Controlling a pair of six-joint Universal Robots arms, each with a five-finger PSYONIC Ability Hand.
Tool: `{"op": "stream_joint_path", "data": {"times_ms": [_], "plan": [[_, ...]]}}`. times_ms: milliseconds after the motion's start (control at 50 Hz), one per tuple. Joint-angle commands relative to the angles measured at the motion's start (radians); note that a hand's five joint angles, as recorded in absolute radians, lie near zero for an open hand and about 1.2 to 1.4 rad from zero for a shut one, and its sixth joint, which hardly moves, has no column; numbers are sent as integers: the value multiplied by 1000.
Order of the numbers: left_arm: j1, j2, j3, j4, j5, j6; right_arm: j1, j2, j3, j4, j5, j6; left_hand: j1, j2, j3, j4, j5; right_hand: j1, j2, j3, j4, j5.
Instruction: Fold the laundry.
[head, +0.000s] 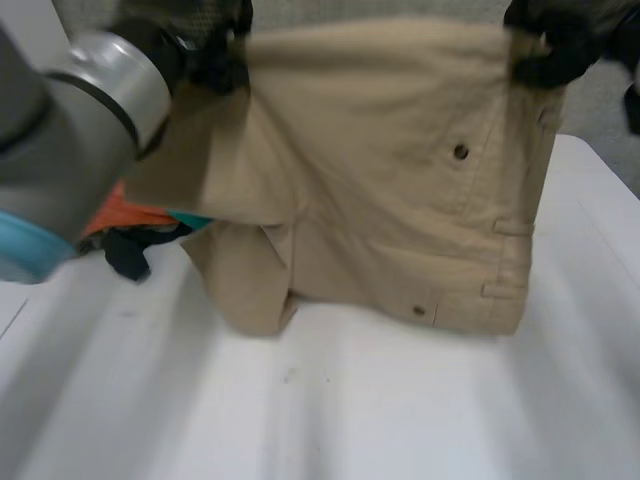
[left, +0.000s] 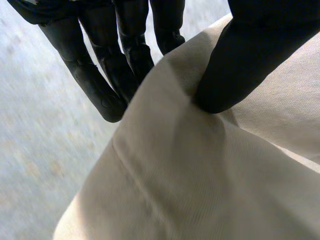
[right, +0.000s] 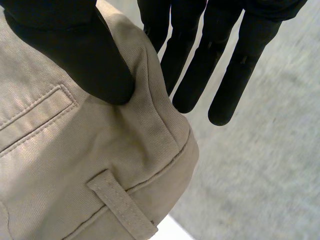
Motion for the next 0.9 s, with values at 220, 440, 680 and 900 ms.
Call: {"op": "stream_joint_path", "data": {"times_ms": [220, 440, 680, 900], "plan": [[36, -206, 314, 484, -36, -48, 106, 182, -184, -551, 305, -33, 243, 201, 210, 201, 249, 322, 225, 210, 205, 207], [3, -20, -137, 460, -6, -103, 88, 60, 76, -530, 160, 66, 243, 201, 210, 201, 249, 322, 225, 210, 205, 207], [-119, -17, -827, 507, -85, -108, 53, 147, 565, -342, -21, -25, 243, 201, 210, 201, 249, 322, 225, 210, 205, 207], [-135, 1, -786, 236, -187, -133, 8, 177, 724, -333, -21, -271, -651, -694, -684, -694, -646, 322, 225, 210, 205, 207]]}}
